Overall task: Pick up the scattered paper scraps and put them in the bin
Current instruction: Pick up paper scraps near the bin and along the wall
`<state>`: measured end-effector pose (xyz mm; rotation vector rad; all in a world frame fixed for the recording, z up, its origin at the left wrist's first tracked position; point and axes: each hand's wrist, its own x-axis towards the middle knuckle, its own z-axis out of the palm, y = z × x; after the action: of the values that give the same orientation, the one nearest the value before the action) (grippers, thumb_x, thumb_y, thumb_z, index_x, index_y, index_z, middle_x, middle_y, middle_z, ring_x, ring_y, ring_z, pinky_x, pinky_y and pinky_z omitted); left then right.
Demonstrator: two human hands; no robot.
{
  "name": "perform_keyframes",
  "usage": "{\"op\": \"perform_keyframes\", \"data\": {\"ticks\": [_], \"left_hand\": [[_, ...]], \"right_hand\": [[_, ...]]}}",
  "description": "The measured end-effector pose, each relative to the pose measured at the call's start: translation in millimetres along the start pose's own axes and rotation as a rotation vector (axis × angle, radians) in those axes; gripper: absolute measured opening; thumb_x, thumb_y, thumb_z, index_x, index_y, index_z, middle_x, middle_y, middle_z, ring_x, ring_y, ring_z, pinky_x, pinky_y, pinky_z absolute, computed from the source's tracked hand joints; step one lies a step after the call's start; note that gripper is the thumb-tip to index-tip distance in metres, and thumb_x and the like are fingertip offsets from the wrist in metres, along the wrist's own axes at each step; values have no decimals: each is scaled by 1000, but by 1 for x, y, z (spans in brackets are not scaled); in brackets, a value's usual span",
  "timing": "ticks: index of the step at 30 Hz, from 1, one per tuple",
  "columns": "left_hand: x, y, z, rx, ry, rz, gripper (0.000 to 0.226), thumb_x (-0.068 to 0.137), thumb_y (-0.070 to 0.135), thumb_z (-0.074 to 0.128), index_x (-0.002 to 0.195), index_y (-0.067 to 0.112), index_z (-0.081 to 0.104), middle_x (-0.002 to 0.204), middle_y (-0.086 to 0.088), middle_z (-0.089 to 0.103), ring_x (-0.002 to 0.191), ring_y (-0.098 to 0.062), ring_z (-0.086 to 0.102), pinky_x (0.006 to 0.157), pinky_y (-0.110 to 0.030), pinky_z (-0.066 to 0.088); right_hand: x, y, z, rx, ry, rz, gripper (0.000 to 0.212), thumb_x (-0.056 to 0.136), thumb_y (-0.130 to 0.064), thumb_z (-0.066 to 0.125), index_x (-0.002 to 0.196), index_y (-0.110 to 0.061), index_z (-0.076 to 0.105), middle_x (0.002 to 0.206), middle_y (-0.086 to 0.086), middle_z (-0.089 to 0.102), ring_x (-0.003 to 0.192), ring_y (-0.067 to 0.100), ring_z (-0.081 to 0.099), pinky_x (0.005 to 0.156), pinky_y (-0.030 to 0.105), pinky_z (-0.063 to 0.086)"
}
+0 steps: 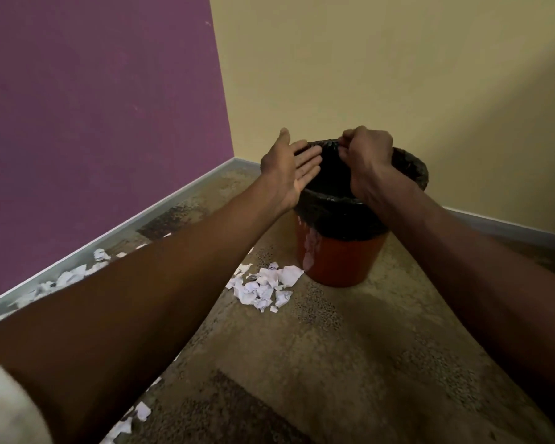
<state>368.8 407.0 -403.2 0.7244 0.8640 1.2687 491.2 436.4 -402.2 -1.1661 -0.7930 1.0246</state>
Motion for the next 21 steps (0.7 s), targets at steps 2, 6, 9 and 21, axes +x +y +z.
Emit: {"op": "perform_keyframes", "data": {"ticks": [2,6,9,21], "left_hand": [[-17,2,-15,-80,27,16,53,103,45,33,131,4,51,120,-15,66,108,-28,64,92,-36,53],[-58,-1,-53,-162,148,44,41,104,37,37,120,5,57,107,-12,70,94,-24,67,82,-33,56],[-91,-13,-90,-128,248,35,30,103,27,41,116,6,58,105,-10,70,92,-22,67,76,-30,57],[-222,-86,-257,-66,607,-89,23,98,9,52,119,4,57,106,-9,69,96,-21,66,79,-29,56]], "right_hand": [[-25,3,10,-49,17,-69,27,86,-10,51,102,6,67,72,2,57,78,21,55,72,35,47],[-70,23,23,-179,23,-151,29,80,-14,53,54,-11,66,59,3,61,59,22,57,54,34,43],[-110,44,26,-317,-46,-223,34,82,-17,53,49,-20,62,50,-7,58,57,19,63,54,34,47],[-223,186,27,-747,-538,-158,18,84,-15,59,81,-11,76,78,2,73,76,19,70,76,34,57]]}}
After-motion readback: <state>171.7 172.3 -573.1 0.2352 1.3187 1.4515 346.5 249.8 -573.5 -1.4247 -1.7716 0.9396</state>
